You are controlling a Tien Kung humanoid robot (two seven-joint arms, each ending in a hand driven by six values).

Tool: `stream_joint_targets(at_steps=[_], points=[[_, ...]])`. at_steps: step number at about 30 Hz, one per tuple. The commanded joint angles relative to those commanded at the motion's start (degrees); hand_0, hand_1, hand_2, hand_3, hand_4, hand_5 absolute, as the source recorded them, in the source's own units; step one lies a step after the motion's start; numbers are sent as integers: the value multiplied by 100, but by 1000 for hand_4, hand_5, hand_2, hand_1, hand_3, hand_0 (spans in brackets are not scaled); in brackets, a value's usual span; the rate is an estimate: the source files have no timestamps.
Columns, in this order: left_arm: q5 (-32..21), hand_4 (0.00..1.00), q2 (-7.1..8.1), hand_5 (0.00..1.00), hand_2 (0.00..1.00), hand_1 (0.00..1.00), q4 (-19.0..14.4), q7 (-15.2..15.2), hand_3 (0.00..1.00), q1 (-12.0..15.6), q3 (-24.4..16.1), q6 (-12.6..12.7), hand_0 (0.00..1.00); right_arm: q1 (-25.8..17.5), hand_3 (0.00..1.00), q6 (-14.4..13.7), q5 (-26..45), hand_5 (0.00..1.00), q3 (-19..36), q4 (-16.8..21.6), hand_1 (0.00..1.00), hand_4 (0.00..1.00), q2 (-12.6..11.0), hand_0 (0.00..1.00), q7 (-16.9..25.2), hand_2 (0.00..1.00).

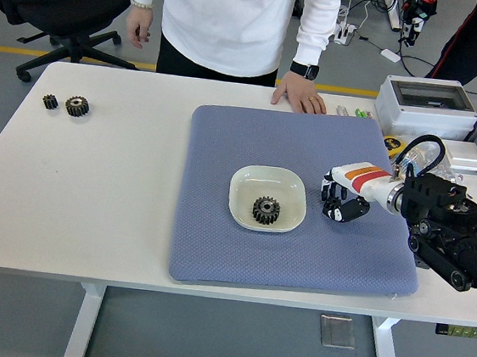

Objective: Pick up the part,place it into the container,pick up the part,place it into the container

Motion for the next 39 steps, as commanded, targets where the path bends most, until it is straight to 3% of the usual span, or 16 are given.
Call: stream_joint_targets(at_steps=[39], points=[[70, 650, 0, 567, 661, 603, 0, 10, 560, -8, -37, -11, 630, -52, 484, -86, 252, 347, -1, -30, 399, 632, -36, 160, 96, 503]])
